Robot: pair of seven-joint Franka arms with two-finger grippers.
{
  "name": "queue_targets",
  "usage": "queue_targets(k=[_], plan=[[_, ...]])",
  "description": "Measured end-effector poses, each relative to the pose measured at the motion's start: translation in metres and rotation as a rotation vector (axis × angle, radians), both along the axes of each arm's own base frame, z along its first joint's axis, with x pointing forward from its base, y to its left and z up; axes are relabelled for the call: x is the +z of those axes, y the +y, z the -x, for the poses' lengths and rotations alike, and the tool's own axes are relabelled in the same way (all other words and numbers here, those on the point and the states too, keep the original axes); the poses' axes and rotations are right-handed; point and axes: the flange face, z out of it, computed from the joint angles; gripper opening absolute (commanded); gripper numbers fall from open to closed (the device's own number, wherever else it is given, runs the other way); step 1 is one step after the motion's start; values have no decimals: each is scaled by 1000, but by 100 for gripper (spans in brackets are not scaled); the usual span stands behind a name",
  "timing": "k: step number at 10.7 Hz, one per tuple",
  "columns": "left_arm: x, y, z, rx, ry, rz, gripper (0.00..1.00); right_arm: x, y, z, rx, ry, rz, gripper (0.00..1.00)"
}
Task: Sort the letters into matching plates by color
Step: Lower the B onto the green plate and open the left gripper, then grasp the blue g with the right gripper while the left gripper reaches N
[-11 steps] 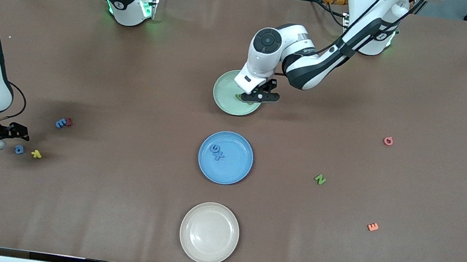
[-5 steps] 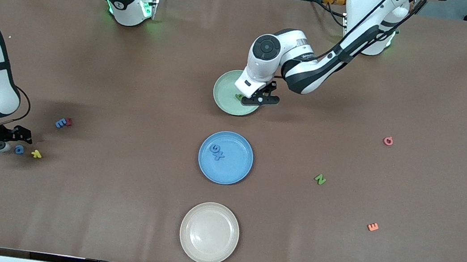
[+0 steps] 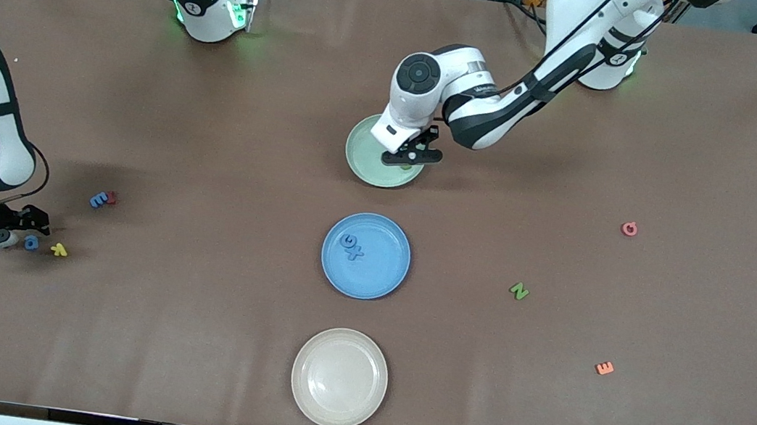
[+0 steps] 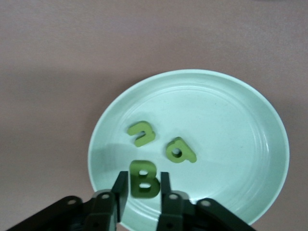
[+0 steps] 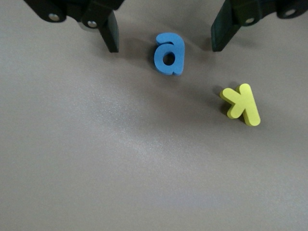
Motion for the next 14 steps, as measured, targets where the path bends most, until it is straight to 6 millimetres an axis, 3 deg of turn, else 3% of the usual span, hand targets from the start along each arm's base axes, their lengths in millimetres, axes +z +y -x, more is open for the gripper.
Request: queue_targets(k=[4,6,8,10,13,14], plan=[[-12,-8,1,-9,-6,-27,100,1,3,-2,5,-6,-1,57],[-10,1,-17,20,-9,-43,100,1,4,-3,7,-8,-2,52],[1,28,-58,74,-43,-55,100,3,5,-4,9,-12,-2,45],[8,68,-105,136,-78,-80,100,4,6,-5,11,-15,-1,41],[12,124,-160,187,-146,-116,100,4,7,-6,12,-19,-1,37],[14,143,-177,172,-166,-124,100,5,8,-7,13,-24,0,31]])
